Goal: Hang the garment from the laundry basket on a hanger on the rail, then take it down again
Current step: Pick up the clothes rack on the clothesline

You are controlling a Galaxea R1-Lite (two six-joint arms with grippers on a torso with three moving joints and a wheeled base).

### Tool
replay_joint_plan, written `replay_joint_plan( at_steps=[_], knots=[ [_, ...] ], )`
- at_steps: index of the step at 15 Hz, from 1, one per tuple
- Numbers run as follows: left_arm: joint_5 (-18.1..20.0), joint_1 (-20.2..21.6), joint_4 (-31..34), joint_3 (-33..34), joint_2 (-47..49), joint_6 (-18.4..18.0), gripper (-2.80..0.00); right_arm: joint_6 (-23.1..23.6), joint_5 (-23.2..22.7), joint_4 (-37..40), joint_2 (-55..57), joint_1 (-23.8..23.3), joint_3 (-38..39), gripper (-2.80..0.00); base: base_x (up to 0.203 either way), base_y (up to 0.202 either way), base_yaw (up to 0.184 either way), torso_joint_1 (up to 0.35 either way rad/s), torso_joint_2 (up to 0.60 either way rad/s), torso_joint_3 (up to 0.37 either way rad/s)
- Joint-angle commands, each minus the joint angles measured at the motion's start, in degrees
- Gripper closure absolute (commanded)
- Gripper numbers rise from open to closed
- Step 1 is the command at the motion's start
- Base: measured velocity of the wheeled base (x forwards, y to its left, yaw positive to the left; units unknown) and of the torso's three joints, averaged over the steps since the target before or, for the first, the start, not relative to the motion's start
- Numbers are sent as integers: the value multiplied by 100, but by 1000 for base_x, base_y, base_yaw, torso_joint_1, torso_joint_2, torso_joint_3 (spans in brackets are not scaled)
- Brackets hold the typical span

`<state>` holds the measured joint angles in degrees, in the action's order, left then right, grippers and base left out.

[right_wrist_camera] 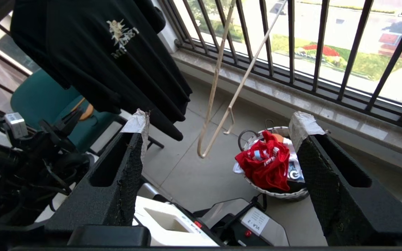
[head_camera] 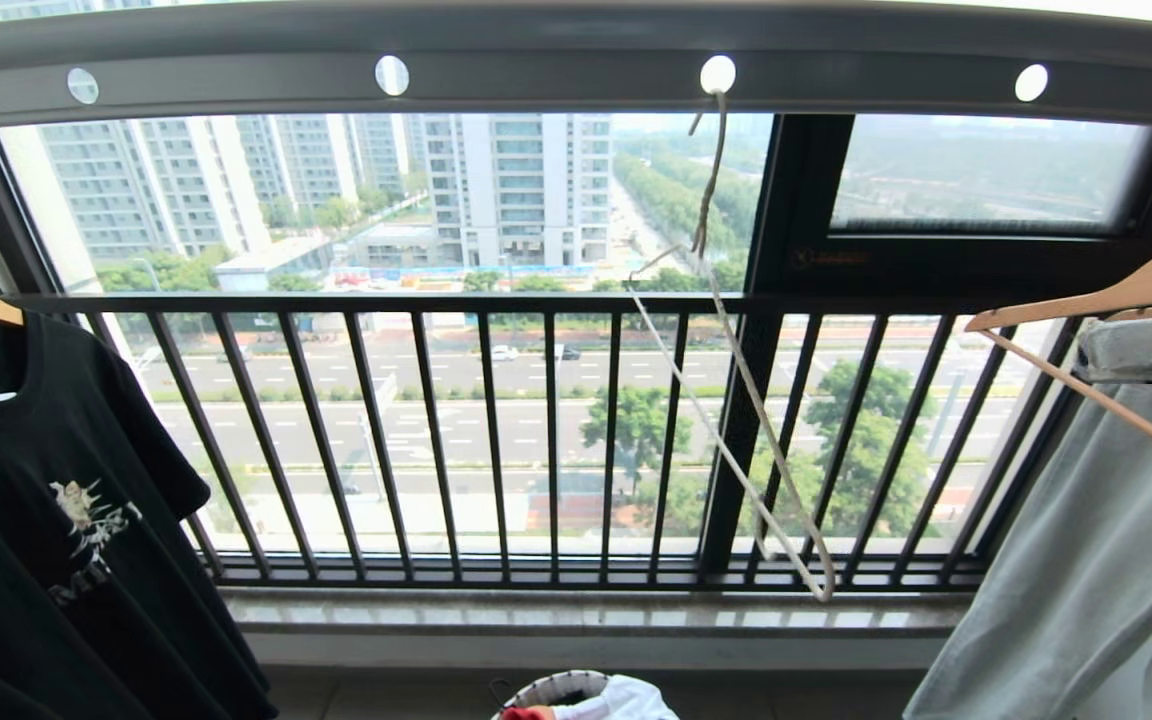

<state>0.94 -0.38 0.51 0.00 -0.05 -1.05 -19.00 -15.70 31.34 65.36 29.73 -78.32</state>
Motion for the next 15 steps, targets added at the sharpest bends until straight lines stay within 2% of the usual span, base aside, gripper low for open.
replay_joint_plan(
  at_steps=[1,3,6,9,12,14,15],
  knots=[
    [3,3,2,0,5,-1,0,-32,1179,-292,826,861,-92,-280,0,0,0,0,0,0],
    [3,-3,-7,0,5,-1,0,-26,2016,-476,1331,1282,-377,-280,0,0,0,0,0,0],
    [3,-6,2,0,5,-1,0,-30,2878,-731,2034,1655,-631,-280,0,0,0,0,0,0],
    [3,3,-2,0,5,-1,0,111,3841,-1305,2545,1701,-667,-280,0,0,0,0,0,0],
    [3,3,1,0,5,-1,0,472,4386,-1739,2878,1703,-674,-280,0,0,0,0,0,0],
    [3,3,2,0,5,-1,0,693,4920,-1951,3128,1683,-668,-280,0,0,0,0,0,0],
    [3,2,1,0,5,-1,0,783,5024,-2026,3185,1659,-676,-280,0,0,0,0,0,0]
  ],
)
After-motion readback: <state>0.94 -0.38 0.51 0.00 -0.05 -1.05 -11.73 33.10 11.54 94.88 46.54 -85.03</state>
